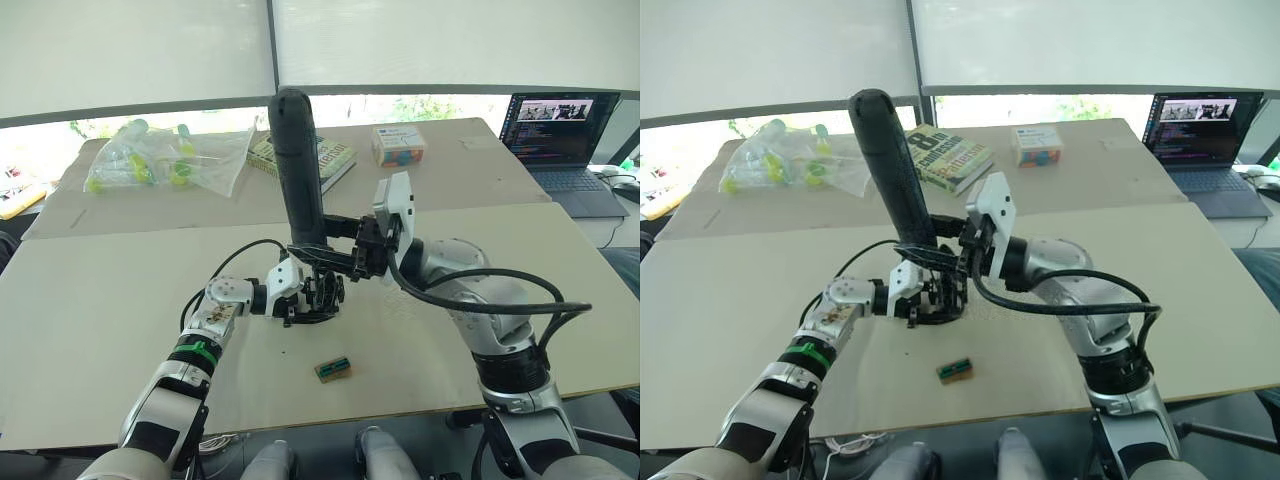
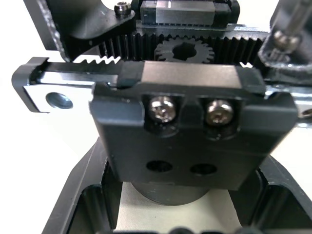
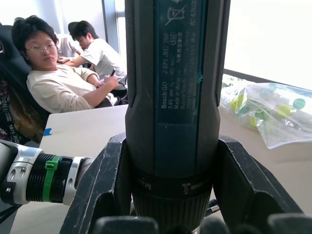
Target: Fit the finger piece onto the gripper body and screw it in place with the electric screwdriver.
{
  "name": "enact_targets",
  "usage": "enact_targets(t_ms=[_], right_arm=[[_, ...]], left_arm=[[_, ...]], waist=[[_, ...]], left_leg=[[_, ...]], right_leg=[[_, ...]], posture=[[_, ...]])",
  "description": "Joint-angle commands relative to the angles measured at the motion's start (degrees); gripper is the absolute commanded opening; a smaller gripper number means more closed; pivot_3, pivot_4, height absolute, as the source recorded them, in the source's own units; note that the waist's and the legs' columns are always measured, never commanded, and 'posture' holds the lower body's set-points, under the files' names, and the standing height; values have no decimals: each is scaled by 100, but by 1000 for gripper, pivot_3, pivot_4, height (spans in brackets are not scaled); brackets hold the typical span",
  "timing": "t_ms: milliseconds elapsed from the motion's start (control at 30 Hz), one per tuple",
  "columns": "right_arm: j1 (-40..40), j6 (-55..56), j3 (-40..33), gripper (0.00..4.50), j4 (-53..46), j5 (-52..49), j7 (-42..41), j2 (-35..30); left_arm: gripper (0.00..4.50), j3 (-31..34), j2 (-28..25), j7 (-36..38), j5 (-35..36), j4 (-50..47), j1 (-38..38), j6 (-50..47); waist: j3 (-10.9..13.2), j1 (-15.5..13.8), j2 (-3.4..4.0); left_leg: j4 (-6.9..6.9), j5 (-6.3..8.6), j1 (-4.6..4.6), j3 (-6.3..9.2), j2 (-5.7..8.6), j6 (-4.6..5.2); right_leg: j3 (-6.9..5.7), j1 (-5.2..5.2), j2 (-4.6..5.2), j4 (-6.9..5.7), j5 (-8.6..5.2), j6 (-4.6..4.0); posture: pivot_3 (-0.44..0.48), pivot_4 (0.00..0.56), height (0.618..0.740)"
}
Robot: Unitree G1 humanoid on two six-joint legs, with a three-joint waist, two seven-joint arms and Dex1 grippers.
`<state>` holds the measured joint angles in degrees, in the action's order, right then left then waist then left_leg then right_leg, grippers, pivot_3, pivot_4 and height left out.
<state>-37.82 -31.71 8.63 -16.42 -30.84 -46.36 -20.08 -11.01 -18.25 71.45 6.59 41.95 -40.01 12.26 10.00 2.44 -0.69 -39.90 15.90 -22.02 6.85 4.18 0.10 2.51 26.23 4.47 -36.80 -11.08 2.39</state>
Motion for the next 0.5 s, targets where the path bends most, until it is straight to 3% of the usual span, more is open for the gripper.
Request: enact_targets(t_ms=[33,500], right_arm=[[95,13,145,1911,53,120,-96,-59],[-27,-2,273,1911,531,319,-354,-312]], left_arm=[[2342,67,-34,-6,0,-119,-92,159],[2342,92,-49,-18,-17,-11,-158,193]], waist=[[0,0,0],[-19,-2,-11]], left_leg=[[0,0,0,0,0,0],[2,0,11,0,0,0]], right_leg=[[0,0,0,0,0,0],[0,-8,0,0,0,0]], posture=[[0,150,740],[0,150,740]])
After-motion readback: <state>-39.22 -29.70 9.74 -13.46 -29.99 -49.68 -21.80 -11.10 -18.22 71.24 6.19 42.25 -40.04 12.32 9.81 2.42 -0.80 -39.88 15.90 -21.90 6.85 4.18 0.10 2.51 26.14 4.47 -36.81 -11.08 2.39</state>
